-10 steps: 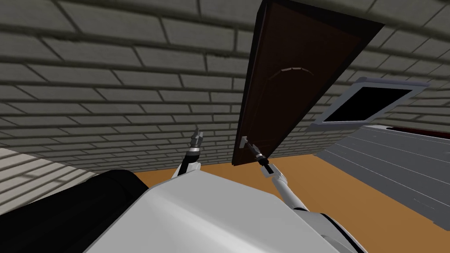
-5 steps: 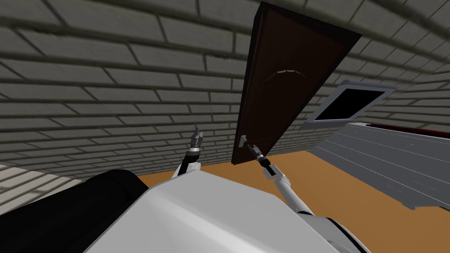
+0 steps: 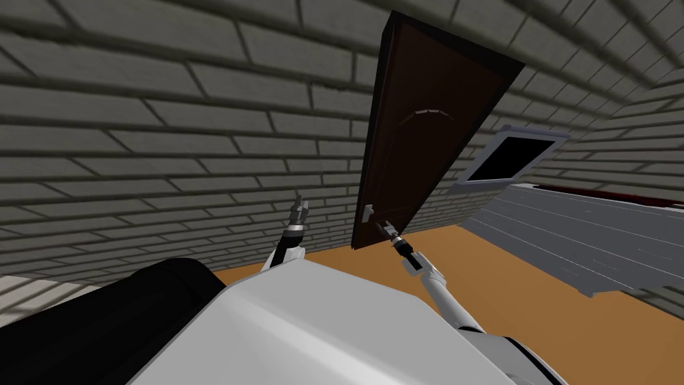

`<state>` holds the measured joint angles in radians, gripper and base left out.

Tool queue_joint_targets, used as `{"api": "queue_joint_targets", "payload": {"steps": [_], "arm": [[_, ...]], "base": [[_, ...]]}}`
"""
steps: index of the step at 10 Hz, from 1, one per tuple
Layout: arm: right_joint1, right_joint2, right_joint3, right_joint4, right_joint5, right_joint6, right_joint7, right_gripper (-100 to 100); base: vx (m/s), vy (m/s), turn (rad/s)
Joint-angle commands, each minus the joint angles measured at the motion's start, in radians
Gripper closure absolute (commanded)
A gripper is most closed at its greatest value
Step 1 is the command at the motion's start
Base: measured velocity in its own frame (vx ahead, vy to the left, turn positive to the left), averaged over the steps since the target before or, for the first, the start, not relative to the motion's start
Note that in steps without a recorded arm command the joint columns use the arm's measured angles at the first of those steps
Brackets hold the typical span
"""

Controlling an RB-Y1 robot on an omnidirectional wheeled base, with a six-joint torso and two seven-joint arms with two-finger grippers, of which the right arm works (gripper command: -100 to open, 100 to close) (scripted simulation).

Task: Pull the door open

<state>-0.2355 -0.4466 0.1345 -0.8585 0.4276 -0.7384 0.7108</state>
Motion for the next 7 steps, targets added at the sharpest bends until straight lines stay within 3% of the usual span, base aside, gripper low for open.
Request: {"api": "queue_joint_targets", "payload": {"steps": [1,3,7], "arm": [[0.000,0.000,0.000,0.000,0.000,0.000,0.000,-100],[-0.002,0.007,-0.004,0.003,0.000,0.006,0.011,-100],[-0.009,0.023,-0.014,0.010,-0.001,0.020,0.029,-100]], "base": [[-0.010,0.013,-0.012],[0.116,0.045,0.033],[0.206,0.082,0.044]]}}
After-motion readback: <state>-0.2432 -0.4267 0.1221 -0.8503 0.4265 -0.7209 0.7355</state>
